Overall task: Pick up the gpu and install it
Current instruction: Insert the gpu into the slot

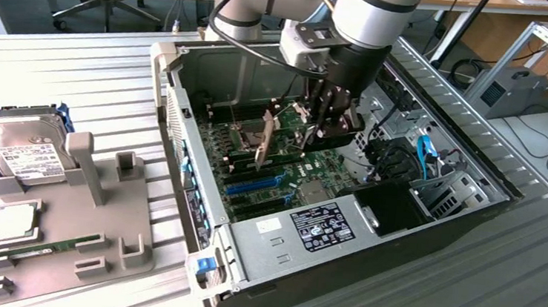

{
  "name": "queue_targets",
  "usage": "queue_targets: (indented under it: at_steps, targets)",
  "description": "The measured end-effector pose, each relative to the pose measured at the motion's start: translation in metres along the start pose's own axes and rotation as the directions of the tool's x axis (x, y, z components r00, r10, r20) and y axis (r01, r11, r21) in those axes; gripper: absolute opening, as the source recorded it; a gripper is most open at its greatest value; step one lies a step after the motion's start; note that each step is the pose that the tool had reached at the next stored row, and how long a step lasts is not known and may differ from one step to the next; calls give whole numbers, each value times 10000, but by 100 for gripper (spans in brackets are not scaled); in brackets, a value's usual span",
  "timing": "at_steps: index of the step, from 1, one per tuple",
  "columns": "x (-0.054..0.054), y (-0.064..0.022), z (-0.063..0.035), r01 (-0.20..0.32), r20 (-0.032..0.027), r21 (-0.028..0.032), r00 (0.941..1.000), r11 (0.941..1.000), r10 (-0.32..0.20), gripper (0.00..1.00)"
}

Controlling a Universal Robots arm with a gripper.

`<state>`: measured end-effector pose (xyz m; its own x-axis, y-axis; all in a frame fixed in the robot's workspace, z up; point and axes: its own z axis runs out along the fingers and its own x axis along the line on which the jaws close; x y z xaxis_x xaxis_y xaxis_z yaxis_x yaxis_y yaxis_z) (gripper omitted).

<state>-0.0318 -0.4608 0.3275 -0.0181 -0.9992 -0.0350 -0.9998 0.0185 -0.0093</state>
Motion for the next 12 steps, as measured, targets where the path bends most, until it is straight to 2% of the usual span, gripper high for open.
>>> queue_targets:
  at_steps: [12]
  targets:
    - [11, 1, 18, 0, 0, 0, 10000, 10000, 0, 27]
